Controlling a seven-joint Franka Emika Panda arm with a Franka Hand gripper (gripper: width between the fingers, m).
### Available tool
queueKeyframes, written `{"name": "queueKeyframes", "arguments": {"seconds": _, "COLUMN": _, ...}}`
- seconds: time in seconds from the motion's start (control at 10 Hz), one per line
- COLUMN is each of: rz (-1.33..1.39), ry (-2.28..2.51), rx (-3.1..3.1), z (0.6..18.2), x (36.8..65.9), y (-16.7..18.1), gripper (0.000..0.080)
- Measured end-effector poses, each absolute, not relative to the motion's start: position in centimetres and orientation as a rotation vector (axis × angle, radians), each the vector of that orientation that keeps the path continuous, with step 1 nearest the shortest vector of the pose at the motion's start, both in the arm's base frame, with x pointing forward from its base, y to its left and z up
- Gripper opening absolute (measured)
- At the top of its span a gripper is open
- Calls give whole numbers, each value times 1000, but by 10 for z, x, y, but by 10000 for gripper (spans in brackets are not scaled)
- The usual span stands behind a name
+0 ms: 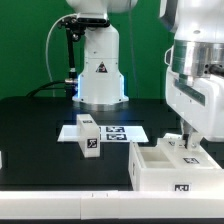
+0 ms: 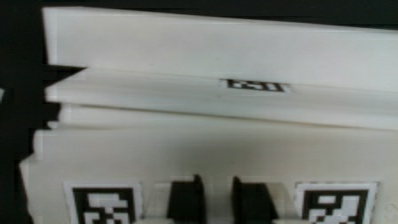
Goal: Assemble cabinet
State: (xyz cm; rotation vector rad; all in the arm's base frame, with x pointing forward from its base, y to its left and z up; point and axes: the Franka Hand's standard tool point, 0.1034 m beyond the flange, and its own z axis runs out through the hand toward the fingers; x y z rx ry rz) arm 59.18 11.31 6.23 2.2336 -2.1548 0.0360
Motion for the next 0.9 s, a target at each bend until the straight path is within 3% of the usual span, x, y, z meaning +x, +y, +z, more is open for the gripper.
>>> {"name": "queueKeyframes", "arguments": {"seconds": 0.6, "rz": 10, "ry": -2139, "rx": 2212, "z": 62, "x": 593, "y": 112, "gripper": 71}}
{"name": "queueKeyframes", "arguments": {"seconds": 0.7, "rz": 10, "ry": -2139, "rx": 2212, "z": 62, "x": 593, "y": 112, "gripper": 296}}
{"name": "queueKeyframes", "arguments": {"seconds": 0.8, "rz": 10, "ry": -2139, "rx": 2212, "z": 62, "x": 593, "y": 112, "gripper": 296}}
{"name": "queueKeyframes", "arguments": {"seconds": 0.9, "rz": 13, "ry": -2148, "rx": 2214, "z": 65, "x": 594, "y": 114, "gripper": 480}}
